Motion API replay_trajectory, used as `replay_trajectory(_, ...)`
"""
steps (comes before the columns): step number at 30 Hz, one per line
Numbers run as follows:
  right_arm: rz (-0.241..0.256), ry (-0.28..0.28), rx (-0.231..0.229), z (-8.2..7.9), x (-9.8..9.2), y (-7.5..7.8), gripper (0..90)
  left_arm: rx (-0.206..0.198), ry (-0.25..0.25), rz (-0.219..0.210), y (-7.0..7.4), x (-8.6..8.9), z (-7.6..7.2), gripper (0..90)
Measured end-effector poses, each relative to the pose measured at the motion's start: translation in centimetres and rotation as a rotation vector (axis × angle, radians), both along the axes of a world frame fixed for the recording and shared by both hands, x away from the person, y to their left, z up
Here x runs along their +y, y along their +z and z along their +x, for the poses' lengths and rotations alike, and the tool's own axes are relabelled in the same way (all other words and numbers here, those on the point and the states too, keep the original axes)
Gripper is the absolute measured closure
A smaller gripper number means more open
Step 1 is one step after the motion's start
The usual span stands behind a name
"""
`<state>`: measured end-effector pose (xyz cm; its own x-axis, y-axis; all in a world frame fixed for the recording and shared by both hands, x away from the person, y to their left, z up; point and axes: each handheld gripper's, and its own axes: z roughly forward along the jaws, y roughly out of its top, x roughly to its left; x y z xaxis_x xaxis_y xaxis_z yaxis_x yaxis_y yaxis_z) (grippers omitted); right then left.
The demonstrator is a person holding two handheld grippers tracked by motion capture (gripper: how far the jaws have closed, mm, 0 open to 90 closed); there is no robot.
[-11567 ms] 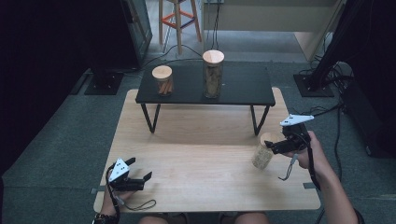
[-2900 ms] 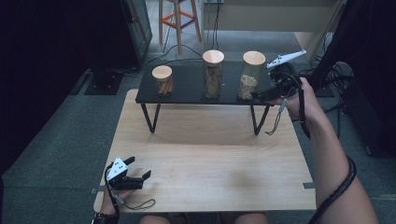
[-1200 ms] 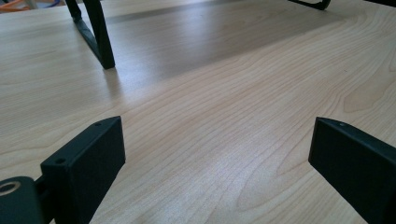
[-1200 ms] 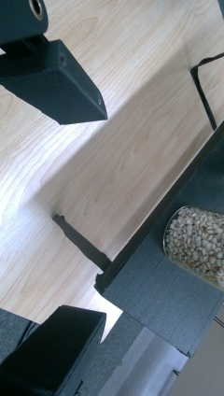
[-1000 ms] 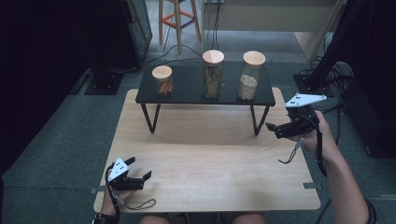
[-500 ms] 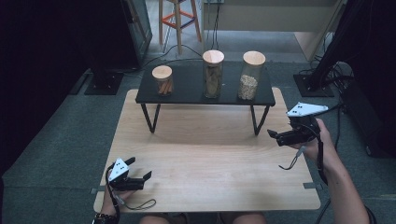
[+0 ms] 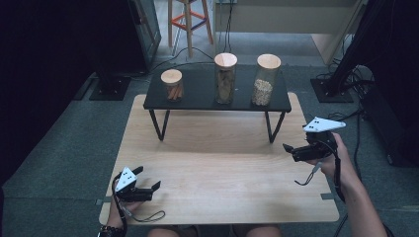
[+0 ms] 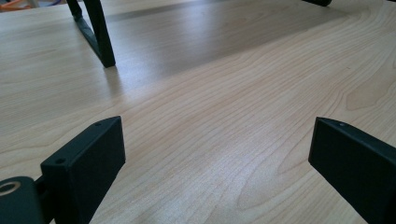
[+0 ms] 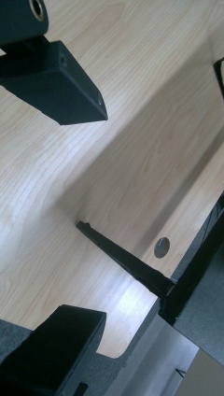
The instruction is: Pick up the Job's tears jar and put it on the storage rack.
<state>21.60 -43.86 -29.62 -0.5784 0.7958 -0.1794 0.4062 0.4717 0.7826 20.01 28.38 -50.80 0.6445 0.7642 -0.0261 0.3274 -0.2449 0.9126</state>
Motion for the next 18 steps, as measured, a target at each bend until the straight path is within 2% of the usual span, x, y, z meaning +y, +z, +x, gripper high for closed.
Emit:
replay_trajectory(8, 0.001, -0.007, -0.019, -0.6, -0.2, -1.6, 4.6, 0.000, 0.001, 0.004, 0.0, -0.1, 0.0, 3.9)
replay_trajectory(18, 0.003, -0.021, -0.012, -1.0, -0.5, -3.5, 4.6, -0.001, 0.001, 0.007, 0.0, -0.1, 0.0, 3.9)
